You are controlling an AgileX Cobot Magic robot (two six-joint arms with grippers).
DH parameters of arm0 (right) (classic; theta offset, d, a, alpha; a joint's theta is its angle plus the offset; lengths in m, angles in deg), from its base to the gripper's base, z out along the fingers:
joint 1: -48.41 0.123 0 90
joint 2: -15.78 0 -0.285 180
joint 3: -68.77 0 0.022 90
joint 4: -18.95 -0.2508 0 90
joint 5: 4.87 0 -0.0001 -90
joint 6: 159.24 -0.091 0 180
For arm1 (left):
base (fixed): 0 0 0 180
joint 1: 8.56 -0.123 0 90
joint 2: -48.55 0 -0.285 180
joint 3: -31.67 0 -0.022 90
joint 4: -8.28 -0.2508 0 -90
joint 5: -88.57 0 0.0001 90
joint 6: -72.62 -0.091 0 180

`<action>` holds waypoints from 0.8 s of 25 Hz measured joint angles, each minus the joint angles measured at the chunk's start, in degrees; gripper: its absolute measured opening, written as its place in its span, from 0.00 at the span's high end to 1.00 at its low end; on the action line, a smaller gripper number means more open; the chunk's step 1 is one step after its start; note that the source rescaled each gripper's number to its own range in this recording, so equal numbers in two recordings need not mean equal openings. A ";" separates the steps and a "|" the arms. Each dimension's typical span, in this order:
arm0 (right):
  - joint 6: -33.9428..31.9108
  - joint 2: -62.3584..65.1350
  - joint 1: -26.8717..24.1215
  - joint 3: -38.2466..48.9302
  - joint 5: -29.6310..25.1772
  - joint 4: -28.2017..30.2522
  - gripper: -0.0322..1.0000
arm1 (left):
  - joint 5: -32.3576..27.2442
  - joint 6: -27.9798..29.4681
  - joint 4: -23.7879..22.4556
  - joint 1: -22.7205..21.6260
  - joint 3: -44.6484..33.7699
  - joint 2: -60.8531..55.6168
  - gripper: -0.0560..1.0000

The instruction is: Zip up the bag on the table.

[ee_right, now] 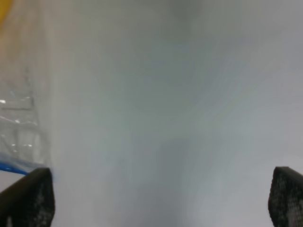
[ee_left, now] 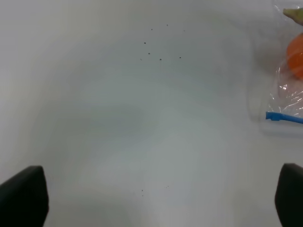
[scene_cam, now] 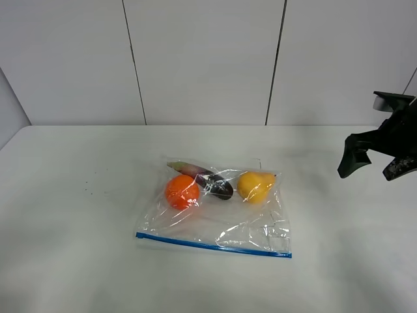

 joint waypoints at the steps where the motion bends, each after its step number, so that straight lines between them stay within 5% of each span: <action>1: 0.51 0.00 -0.01 0.00 0.00 -0.26 0.00 | 0.00 0.00 0.00 0.00 0.00 0.00 0.00; 20: 3.78 9.33 -0.01 2.36 0.42 -0.67 0.00 | -0.05 0.00 -0.01 0.00 0.00 0.00 0.00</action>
